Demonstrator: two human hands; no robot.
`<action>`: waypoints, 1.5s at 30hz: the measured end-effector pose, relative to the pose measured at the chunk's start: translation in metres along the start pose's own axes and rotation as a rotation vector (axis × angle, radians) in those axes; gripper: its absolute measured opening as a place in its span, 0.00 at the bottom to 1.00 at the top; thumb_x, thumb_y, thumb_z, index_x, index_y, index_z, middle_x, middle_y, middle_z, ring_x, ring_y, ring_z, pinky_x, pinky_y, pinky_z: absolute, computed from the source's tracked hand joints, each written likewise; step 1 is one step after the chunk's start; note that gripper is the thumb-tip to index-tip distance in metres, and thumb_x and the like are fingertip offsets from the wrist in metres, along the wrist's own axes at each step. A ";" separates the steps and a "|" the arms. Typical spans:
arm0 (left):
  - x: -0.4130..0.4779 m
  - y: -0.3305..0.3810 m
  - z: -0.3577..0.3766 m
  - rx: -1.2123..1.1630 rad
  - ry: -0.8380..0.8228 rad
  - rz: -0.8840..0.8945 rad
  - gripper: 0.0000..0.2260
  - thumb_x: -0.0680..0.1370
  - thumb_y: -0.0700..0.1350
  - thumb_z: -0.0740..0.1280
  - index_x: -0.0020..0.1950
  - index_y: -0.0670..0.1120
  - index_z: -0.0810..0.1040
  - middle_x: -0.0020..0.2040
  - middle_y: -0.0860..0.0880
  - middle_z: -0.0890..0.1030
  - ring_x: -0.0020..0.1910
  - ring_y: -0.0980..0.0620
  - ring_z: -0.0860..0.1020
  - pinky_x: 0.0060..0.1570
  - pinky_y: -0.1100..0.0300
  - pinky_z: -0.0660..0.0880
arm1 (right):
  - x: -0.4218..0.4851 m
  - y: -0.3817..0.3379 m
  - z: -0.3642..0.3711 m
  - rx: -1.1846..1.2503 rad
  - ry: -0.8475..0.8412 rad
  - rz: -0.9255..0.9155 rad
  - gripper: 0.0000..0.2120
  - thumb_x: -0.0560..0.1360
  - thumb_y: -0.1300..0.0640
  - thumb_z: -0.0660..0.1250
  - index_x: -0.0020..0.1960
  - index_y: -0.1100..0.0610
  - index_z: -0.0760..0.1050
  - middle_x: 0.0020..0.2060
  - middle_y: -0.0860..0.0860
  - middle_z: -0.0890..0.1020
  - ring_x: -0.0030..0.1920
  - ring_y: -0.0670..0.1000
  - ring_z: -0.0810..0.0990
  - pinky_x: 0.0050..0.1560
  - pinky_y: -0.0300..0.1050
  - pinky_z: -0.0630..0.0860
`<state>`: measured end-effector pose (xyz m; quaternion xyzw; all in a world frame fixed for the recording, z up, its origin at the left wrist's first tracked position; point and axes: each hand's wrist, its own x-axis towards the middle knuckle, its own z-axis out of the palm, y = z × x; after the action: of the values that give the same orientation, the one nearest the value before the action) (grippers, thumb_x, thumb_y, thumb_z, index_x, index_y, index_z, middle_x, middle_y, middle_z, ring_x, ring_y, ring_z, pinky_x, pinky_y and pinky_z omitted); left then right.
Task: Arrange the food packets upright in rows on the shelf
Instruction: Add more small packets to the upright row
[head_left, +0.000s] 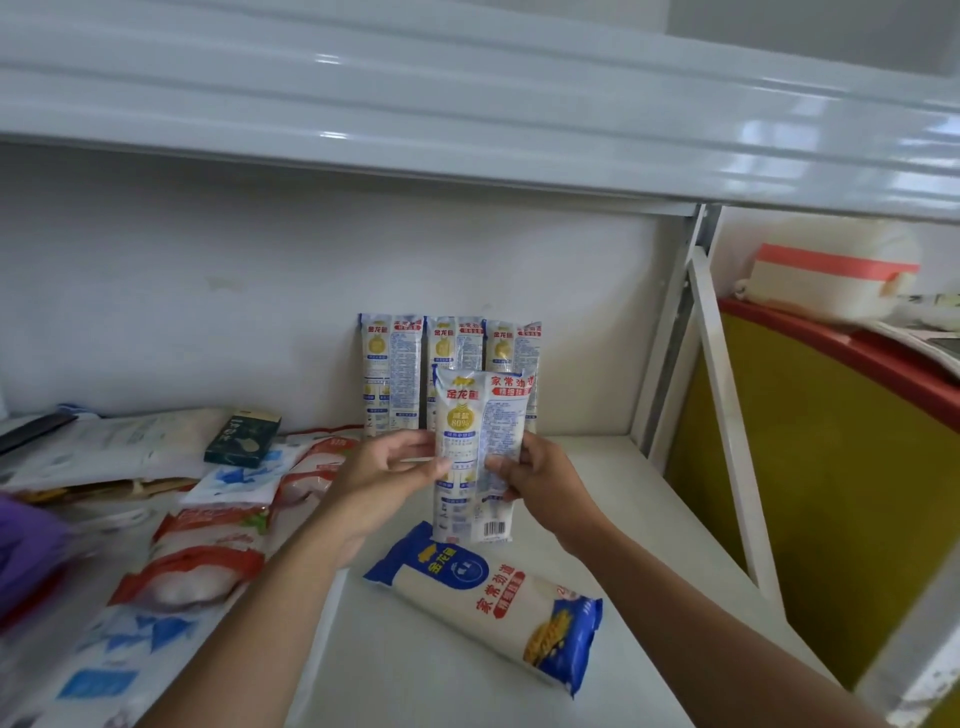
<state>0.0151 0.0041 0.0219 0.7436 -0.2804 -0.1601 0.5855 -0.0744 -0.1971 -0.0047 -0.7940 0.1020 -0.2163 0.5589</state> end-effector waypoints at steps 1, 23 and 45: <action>0.001 0.001 0.005 -0.021 0.035 0.015 0.16 0.73 0.52 0.77 0.60 0.56 0.82 0.55 0.59 0.86 0.57 0.59 0.82 0.62 0.52 0.77 | -0.001 0.001 0.000 0.003 -0.013 0.005 0.09 0.82 0.58 0.67 0.61 0.53 0.79 0.52 0.47 0.88 0.49 0.46 0.88 0.46 0.42 0.83; 0.049 -0.001 0.046 -0.146 0.159 0.042 0.11 0.76 0.43 0.75 0.57 0.53 0.85 0.52 0.56 0.88 0.54 0.58 0.84 0.64 0.51 0.78 | 0.029 0.056 -0.042 0.116 0.142 0.157 0.11 0.78 0.57 0.72 0.60 0.55 0.81 0.50 0.52 0.89 0.49 0.53 0.89 0.54 0.54 0.85; 0.049 -0.022 0.039 0.135 -0.041 -0.052 0.22 0.75 0.53 0.75 0.68 0.60 0.75 0.62 0.66 0.79 0.56 0.61 0.81 0.66 0.49 0.77 | 0.178 0.111 -0.125 -0.012 0.347 0.249 0.09 0.79 0.53 0.72 0.56 0.56 0.82 0.52 0.58 0.87 0.51 0.61 0.87 0.54 0.64 0.83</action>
<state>0.0368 -0.0523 -0.0050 0.7851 -0.2831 -0.1714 0.5236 0.0344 -0.4138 -0.0320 -0.7294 0.2955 -0.2785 0.5505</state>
